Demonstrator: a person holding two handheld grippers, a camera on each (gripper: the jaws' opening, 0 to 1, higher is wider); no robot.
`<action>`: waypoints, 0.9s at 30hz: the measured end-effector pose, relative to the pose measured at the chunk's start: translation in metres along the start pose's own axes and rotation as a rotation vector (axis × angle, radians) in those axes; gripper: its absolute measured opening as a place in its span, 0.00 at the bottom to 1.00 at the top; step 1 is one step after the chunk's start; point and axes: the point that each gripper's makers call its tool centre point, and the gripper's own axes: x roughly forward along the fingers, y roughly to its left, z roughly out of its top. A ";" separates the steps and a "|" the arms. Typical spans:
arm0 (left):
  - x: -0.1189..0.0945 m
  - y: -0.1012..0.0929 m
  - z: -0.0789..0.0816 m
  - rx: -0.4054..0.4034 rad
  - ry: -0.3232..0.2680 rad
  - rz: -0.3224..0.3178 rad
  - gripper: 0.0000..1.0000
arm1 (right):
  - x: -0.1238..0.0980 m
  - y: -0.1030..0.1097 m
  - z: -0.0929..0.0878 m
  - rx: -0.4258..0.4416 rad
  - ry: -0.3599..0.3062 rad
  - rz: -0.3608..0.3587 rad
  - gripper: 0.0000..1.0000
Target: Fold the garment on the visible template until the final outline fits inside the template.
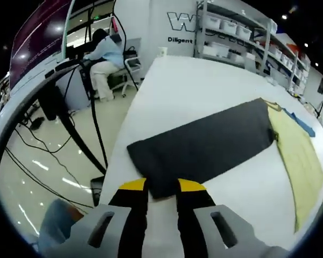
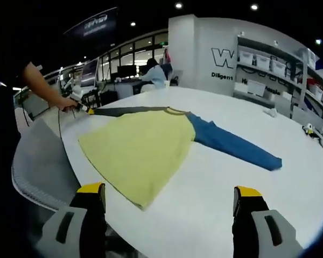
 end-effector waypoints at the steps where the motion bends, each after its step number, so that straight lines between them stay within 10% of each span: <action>1: 0.001 0.001 0.001 0.001 0.005 -0.002 0.05 | -0.001 0.001 -0.001 0.002 0.000 -0.003 0.96; 6: 0.003 0.003 0.004 -0.087 0.062 -0.017 0.01 | -0.004 0.002 -0.007 0.016 0.005 -0.011 0.96; 13: 0.001 -0.013 0.044 -0.069 -0.041 -0.073 0.00 | -0.006 0.001 -0.013 0.031 0.009 -0.024 0.94; 18: -0.001 -0.036 0.082 -0.065 -0.117 -0.145 0.00 | -0.006 0.002 -0.011 0.039 0.002 -0.025 0.96; 21: -0.004 -0.059 0.110 -0.197 -0.170 -0.203 0.00 | -0.006 0.001 -0.010 0.034 -0.005 -0.022 0.96; 27: -0.010 -0.106 0.146 -0.111 -0.223 -0.292 0.00 | -0.005 0.001 -0.008 0.040 -0.014 -0.023 0.96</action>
